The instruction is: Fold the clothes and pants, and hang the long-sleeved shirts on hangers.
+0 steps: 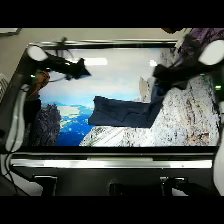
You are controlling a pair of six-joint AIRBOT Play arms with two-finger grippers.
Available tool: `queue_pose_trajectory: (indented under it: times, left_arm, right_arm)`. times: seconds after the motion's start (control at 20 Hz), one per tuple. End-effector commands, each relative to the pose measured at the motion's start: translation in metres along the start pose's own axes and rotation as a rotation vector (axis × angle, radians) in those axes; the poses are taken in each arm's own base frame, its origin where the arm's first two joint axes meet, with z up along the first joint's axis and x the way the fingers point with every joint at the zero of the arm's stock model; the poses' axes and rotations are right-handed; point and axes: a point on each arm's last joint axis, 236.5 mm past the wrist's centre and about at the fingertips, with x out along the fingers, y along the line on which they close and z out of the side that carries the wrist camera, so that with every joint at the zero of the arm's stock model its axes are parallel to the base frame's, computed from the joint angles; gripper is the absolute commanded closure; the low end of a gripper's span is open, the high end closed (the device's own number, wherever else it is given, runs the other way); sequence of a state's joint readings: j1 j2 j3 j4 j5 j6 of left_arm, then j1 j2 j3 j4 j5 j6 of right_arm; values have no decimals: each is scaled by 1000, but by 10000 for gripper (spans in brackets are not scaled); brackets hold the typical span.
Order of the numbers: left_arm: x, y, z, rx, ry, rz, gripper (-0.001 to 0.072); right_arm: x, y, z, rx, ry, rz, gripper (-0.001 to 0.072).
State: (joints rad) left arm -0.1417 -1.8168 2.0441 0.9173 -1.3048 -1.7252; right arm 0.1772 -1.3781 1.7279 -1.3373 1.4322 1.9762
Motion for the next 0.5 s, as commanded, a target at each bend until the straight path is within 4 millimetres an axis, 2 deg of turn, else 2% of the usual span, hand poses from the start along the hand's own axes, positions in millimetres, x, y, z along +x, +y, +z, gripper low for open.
queue_pose_trajectory:
  times: [0.0,0.1,0.2,0.35,0.45]
  left_arm:
    - [-110,61,21,-41,-116,172,691]
    - [-145,76,26,-72,-165,195,690]
    - [-162,86,26,-95,-179,210,690]
    - [-168,95,24,-111,-174,221,689]
    - [-167,96,23,-97,-167,223,689]
  right_arm:
    - [61,84,-27,-23,1,59,686]
    - [105,120,-50,-20,34,92,686]
    - [147,149,-72,-18,58,122,686]
    - [193,173,-100,-16,87,152,686]
    - [218,175,-116,-23,117,138,686]
